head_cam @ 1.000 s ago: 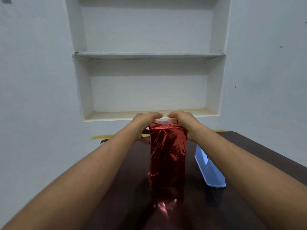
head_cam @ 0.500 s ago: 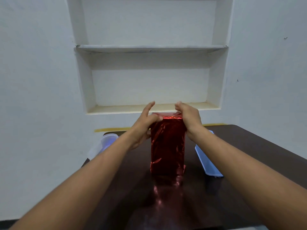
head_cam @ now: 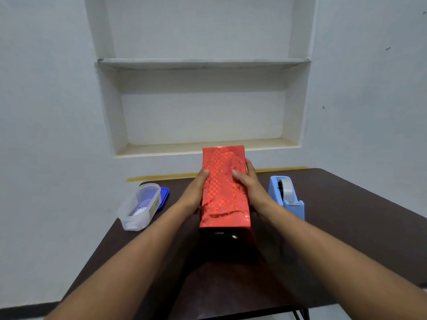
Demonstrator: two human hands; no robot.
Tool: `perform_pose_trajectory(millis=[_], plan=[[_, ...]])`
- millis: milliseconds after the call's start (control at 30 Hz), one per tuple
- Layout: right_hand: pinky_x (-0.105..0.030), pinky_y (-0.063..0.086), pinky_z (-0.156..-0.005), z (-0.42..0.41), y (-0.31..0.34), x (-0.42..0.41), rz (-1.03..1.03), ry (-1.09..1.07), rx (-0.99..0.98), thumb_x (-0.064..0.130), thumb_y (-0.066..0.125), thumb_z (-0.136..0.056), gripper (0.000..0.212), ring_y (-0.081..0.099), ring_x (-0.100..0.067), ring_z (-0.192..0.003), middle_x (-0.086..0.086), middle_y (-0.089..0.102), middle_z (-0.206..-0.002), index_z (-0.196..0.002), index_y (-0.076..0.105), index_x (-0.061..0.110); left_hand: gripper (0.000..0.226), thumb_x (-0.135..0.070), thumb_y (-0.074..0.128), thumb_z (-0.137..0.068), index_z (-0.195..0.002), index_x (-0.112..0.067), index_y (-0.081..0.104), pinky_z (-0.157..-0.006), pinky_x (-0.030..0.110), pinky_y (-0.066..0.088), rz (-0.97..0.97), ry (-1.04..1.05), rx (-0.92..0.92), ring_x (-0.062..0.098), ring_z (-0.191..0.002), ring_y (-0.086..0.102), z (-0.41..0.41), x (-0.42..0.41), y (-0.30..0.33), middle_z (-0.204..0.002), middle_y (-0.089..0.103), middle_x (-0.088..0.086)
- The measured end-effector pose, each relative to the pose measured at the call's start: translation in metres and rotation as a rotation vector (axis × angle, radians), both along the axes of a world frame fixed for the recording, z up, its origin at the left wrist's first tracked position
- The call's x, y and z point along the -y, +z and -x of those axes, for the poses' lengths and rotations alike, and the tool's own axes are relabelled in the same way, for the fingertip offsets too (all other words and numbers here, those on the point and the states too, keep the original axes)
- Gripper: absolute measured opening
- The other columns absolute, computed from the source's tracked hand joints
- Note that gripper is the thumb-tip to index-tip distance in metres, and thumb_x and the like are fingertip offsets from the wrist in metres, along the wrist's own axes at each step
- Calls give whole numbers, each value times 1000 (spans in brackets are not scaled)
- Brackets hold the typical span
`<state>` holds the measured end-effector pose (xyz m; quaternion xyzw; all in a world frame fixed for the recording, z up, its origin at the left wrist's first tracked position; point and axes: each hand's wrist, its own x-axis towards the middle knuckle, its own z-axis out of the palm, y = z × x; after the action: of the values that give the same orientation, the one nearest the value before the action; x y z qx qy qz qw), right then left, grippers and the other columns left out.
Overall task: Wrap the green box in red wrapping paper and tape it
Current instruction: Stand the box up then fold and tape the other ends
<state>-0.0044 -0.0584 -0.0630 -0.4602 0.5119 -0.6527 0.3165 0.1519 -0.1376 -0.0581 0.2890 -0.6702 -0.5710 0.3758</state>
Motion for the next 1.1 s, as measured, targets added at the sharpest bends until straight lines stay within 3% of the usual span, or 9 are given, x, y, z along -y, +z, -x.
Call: perform_pose_trajectory(millis=[67, 233, 333, 533, 600, 700, 833, 1000, 1100], plan=[[-38, 57, -83, 4, 17, 5, -4, 33, 67, 32, 63, -79, 68, 66, -26, -99, -13, 63, -124, -144, 44, 23, 39, -51, 51, -91, -97, -14, 64, -60, 27, 51, -169, -67, 24, 17, -58, 66, -2, 6, 15, -74, 69, 4], [-37, 60, -75, 16, 35, 2, -379, 50, 179, 50, 53, -100, 22, 69, -23, -78, -2, 69, -90, -111, 59, 32, 42, -47, 49, -103, -96, -12, 70, -65, 29, 54, -194, -54, 149, 24, -71, 68, -14, 19, 30, -81, 72, 11], [-33, 61, -49, 24, 42, 2, -537, 114, 311, 52, 48, -101, 46, 75, -35, -72, -17, 72, -93, -117, 67, 14, 37, -32, 46, -103, -83, -7, 64, -41, 19, 51, -291, -19, 318, 13, -41, 64, -21, 21, 35, -57, 64, 4], [-32, 63, -52, 26, 36, 2, -610, 156, 391, 57, 48, -103, 79, 77, -40, -84, -25, 70, -117, -143, 40, -11, 62, -48, 33, -108, -125, 5, 61, -35, 21, 51, -429, 53, 328, 16, -47, 69, -19, 18, 40, -83, 68, 13], [-34, 64, -55, 25, 33, -2, -561, 161, 394, 57, 51, -101, 76, 77, -38, -86, -26, 70, -121, -138, 48, -9, 81, -54, 28, -109, -146, 17, 35, -40, 26, 56, -463, 40, 280, 21, -56, 74, -16, 14, 41, -110, 64, 22], [-34, 62, -54, 28, 32, -9, -491, 139, 366, 70, 46, -97, 74, 77, -38, -87, -21, 67, -128, -137, 55, 8, 74, -53, 31, -108, -142, 12, 40, -41, 31, 57, -503, 32, 131, 27, -62, 76, -16, 10, 46, -130, 61, 26], [-26, 52, -54, 33, 33, -22, -431, 77, 16, 96, 41, -75, 87, 71, -23, -72, -3, 56, -143, -141, 54, 41, 46, -49, 43, -102, -117, -10, 62, -45, 26, 48, -54, 262, 245, 27, -60, 74, -23, -3, 62, -101, 72, 9], [-30, 43, -84, 29, 33, -26, -245, 66, -423, 60, 83, -74, 90, 57, -17, -123, 12, 52, -145, -149, 34, 50, 42, -59, 51, -91, -112, -27, 69, -89, 39, 52, 663, 421, 93, 16, -103, 65, -21, -17, 84, -113, 68, -9], [-36, 56, -78, 25, 33, -13, -160, 34, -372, 48, 91, -72, 95, 65, -17, -118, 5, 61, -136, -149, 35, 48, 59, -77, 48, -84, -112, -31, 72, -88, 38, 46, 982, 346, 271, 14, -111, 50, -14, -30, 100, -112, 67, -13]])
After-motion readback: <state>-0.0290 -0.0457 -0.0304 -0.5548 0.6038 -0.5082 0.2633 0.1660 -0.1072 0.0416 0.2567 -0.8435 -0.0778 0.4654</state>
